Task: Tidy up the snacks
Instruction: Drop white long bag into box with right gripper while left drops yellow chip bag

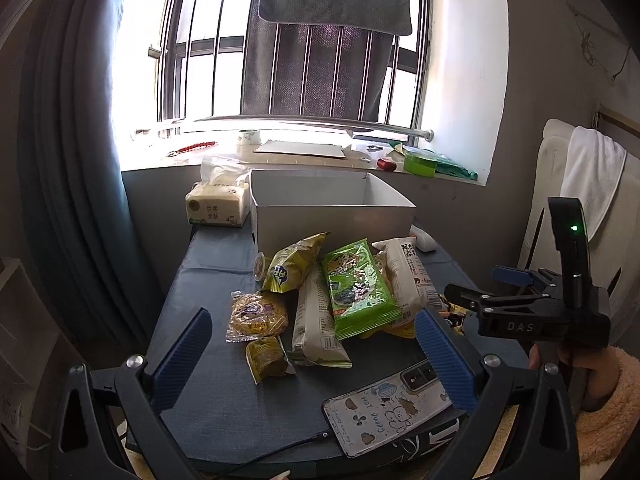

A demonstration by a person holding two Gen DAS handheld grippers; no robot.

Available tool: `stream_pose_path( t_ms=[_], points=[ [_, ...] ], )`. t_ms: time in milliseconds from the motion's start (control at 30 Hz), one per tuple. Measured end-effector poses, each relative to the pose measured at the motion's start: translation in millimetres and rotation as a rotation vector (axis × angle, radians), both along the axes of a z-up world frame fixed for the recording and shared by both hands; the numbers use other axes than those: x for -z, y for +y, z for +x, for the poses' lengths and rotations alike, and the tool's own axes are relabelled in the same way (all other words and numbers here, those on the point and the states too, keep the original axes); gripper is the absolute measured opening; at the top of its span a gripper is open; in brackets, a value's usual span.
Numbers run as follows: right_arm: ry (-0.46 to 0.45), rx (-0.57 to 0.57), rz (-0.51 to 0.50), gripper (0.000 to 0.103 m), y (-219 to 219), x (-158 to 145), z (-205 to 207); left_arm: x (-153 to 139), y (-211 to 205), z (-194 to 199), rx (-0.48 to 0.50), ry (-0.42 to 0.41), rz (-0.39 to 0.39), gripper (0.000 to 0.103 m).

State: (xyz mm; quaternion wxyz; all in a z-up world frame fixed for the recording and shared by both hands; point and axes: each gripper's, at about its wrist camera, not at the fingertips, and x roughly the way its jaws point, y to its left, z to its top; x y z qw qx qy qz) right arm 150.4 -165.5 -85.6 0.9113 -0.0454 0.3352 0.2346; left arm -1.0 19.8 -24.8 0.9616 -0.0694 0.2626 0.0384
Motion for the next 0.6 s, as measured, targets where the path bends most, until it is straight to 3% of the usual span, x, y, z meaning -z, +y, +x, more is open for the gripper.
stream_pose_path(
  t_ms=[267,300,367,400,500,600],
  points=[
    [0.135,-0.031,0.042,0.102,23,38,82,22,16,3,0.0,0.001,-0.028,0.103],
    [0.154,-0.025,0.041,0.097,25,44,90,25,18,4,0.004,0.01,-0.034,0.103],
    [0.219,-0.039,0.051,0.071,28,56,103,30,21,7,0.009,0.026,-0.041,0.103],
    [0.262,-0.062,0.093,0.046,27,62,107,32,22,8,0.003,0.027,-0.033,0.103],
    [0.279,-0.044,0.155,0.043,16,61,106,38,24,14,0.0,0.04,-0.001,0.103],
    [0.26,-0.036,0.208,0.043,3,53,96,39,32,27,0.018,0.072,-0.031,0.103]
  ],
)
